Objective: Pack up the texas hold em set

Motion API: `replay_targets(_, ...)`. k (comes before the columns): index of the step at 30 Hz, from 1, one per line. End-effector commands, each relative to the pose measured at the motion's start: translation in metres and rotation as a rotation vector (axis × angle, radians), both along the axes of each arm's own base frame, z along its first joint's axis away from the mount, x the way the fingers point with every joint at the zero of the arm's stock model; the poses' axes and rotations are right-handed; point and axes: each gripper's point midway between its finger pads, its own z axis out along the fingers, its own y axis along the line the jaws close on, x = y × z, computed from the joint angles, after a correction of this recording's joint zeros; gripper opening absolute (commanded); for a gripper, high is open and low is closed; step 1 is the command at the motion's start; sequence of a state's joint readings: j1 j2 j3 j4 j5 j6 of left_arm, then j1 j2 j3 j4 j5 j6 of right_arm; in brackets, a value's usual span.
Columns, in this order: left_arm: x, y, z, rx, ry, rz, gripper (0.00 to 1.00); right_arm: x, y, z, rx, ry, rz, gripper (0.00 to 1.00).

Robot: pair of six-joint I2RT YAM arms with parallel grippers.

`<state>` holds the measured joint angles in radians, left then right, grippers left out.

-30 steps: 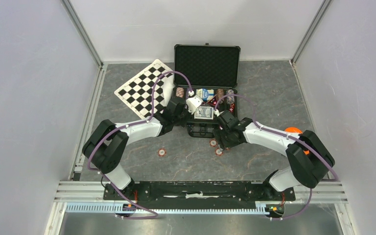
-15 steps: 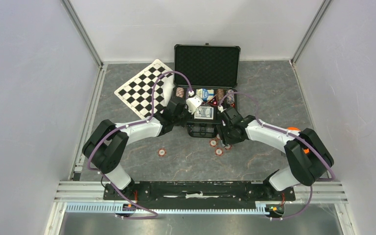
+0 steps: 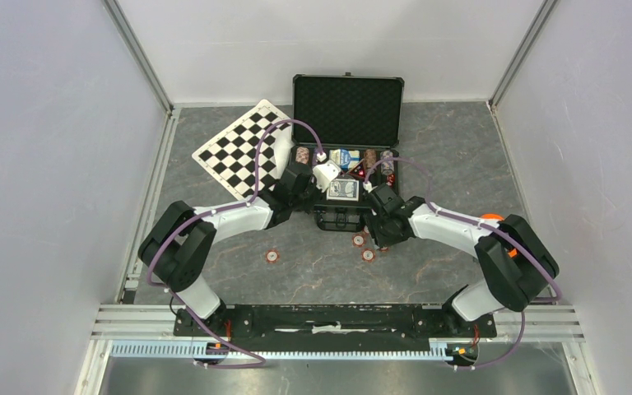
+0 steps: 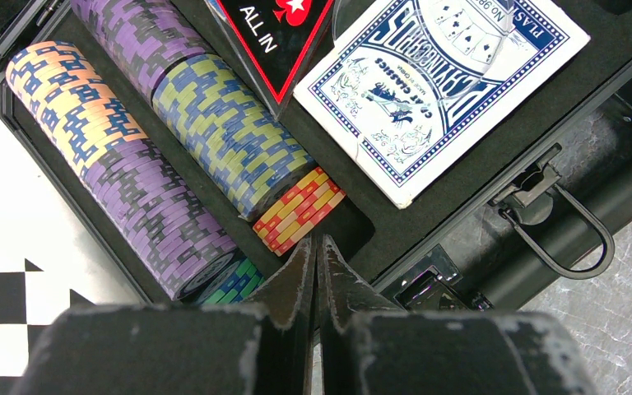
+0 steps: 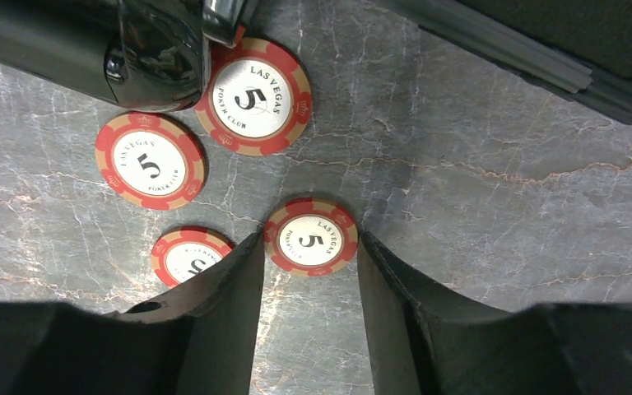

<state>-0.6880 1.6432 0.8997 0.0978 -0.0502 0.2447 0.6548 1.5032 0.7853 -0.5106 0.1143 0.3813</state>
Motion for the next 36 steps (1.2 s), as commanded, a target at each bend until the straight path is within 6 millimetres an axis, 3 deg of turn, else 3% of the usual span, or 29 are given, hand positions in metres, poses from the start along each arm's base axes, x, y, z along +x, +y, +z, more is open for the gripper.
replay_targets(1, 0.005, -0.009, 0.017, -0.029, -0.039, -0.017, 0.08, -0.009, -0.002, -0.012, -0.02, 0.043, -0.012, 0.47)
replay_targets(6, 0.004, -0.01, 0.017, -0.031, -0.037, -0.021, 0.07, -0.005, -0.008, -0.004, -0.041, 0.001, -0.027, 0.37)
replay_targets(12, 0.004, -0.01, 0.018, -0.031, -0.038, -0.021, 0.08, 0.008, 0.0, 0.032, 0.008, -0.069, -0.017, 0.37)
replay_targets(20, 0.004, -0.01, 0.018, -0.032, -0.037, -0.023, 0.07, 0.021, 0.022, 0.062, 0.088, -0.101, 0.03, 0.37)
replay_targets(26, 0.003, -0.013, 0.017, -0.046, -0.025, -0.029, 0.07, 0.044, 0.054, 0.083, 0.19, -0.137, 0.064, 0.37)
replay_targets(29, 0.003, -0.013, 0.015, -0.043, -0.02, -0.026, 0.08, 0.046, 0.061, 0.082, 0.197, -0.114, 0.073, 0.38)
replay_targets(32, 0.004, -0.012, 0.015, -0.04, -0.022, -0.022, 0.07, 0.033, 0.061, 0.071, 0.247, -0.105, 0.078, 0.51)
replay_targets(36, 0.003, -0.013, 0.014, -0.042, -0.02, -0.023, 0.08, 0.025, 0.061, 0.063, 0.23, -0.1, 0.072, 0.6)
